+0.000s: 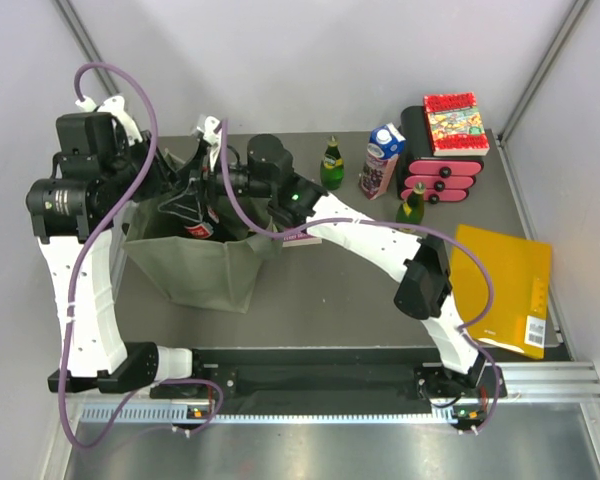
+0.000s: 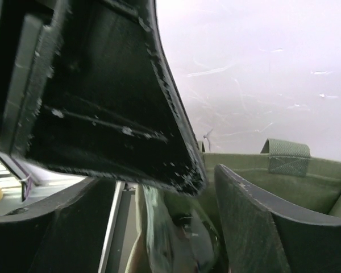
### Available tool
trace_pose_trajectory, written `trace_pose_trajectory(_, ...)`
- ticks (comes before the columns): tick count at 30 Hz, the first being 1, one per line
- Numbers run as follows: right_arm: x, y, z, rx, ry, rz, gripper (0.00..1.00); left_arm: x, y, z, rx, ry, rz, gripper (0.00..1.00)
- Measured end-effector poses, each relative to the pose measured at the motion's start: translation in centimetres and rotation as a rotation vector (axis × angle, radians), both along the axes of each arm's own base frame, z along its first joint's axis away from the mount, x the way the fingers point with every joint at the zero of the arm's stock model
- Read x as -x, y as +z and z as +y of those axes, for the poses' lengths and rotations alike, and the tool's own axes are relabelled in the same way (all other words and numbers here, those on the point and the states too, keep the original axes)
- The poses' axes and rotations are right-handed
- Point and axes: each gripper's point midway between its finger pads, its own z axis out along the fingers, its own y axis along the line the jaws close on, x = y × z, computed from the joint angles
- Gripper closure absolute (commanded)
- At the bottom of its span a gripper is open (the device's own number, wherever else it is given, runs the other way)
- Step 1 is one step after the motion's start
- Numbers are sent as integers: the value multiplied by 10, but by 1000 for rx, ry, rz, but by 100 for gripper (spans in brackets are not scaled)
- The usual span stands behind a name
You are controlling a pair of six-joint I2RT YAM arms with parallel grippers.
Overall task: Take the beverage out of the canvas bag
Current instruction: Take out the drink from the canvas bag.
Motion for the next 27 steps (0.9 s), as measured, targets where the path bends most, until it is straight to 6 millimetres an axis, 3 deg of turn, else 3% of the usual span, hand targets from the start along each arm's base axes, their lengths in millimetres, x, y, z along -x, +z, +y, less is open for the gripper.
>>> trace_pose_trajectory(3, 1, 1, 2, -5, -11, 1, 40, -2, -2, -3, 18, -3, 2, 100)
trace_pose_trajectory(14, -1, -10, 7, 20, -31, 6, 44, -4, -2, -5, 35, 0, -1, 100)
trace_pose_trajectory(21, -6, -11, 6, 22, -49, -35, 71, -2, 0, -5, 42, 6, -11, 100)
trace_pose_trajectory(22, -5, -11, 6, 22, -45, -29, 82, -2, 0, -5, 42, 6, -10, 100)
trace_pose_trajectory(25, -3, -11, 7, 23, -38, -32, 100, 0, -1, -4, 42, 9, -3, 100)
trace_pose_trajectory(27, -3, -11, 7, 23, -37, -40, 100, 0, -1, -4, 44, 10, -5, 100)
